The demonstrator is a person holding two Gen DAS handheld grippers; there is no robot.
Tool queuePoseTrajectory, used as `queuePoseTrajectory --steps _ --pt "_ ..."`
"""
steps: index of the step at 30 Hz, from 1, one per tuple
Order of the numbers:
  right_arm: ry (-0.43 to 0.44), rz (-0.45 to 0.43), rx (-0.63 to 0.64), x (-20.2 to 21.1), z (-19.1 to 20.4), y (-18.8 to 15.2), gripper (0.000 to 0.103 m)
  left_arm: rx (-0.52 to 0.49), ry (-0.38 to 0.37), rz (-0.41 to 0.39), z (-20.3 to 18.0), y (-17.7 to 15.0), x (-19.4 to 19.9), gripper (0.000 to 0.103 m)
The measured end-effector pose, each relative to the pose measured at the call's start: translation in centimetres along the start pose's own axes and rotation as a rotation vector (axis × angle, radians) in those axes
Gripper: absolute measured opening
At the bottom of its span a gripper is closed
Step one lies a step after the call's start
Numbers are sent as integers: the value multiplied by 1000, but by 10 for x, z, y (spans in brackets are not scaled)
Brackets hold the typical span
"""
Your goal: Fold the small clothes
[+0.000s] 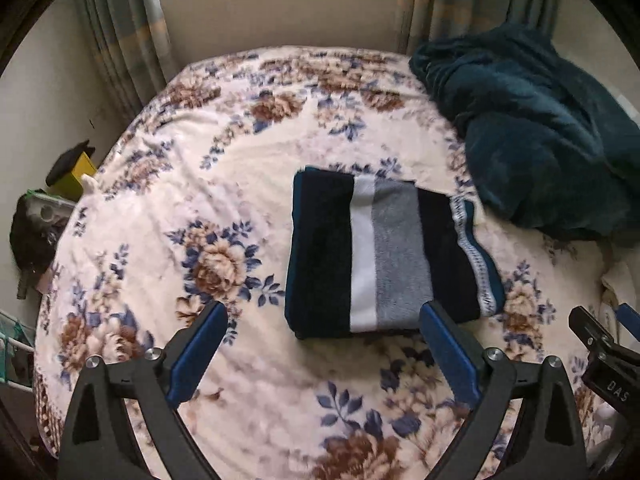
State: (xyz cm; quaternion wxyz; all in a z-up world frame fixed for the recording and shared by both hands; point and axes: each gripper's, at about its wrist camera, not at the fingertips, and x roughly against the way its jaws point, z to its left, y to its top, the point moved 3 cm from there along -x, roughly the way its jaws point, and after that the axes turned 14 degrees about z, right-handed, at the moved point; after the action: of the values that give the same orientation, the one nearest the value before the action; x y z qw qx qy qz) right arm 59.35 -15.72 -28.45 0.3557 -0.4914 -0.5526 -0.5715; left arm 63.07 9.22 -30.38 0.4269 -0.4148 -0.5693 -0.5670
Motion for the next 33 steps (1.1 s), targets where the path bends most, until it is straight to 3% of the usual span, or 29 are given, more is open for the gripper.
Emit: queuePoseTrajectory --steps 9,22,27,33 --pt "39 -98 31 137 -22 -41 103 -10 -4 -69 -7 -47 113 98" --pt "78 -248 85 354 -60 -135 103 -2 13 -204 -17 -130 294 98" --pt "89 -301 84 415 -76 -164 103 3 26 -247 -18 -153 332 98" --pt "107 -323 103 454 -80 -186 103 -6 22 -278 -22 -173 355 98"
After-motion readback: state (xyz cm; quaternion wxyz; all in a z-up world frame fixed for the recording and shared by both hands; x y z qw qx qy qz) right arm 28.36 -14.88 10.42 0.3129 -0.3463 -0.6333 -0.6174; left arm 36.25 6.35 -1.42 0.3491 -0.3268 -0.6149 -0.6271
